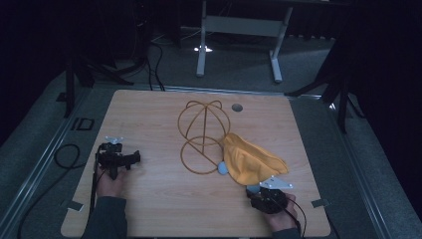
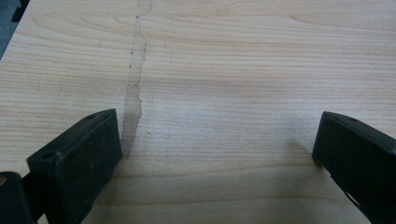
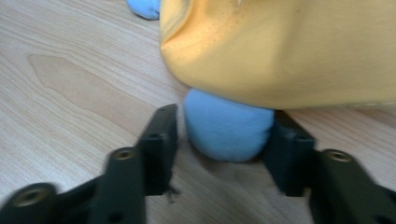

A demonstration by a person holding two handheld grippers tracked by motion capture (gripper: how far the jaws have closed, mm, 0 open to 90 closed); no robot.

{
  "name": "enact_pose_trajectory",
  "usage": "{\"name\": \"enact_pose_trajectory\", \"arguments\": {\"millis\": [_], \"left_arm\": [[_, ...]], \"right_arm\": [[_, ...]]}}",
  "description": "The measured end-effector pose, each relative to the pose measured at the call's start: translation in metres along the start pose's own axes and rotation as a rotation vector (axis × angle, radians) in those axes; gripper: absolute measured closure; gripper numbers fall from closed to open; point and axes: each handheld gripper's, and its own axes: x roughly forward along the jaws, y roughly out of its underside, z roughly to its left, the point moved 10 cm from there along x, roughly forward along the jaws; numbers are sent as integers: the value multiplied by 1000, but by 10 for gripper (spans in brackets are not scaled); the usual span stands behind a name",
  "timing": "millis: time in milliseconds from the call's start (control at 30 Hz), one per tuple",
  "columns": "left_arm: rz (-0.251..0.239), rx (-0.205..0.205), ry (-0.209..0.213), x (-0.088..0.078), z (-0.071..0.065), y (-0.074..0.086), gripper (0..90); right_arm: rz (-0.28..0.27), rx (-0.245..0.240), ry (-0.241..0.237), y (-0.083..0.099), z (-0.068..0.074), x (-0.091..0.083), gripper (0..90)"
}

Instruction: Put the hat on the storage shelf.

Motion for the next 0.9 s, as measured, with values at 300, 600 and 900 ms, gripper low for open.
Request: {"name": "enact_pose_trajectory", "arguments": {"millis": [300,600,900], "left_arm": [[0,0,0,0,0,0,13],[0,0,0,0,0,0,13],[0,0,0,0,0,0,14]], "right_arm": [[-45,-25,-47,-11,9,-2,780],[-123,-62,-87,-36,14,-14,784],[-179,-71,-93,-66,-1,-25,784]]}}
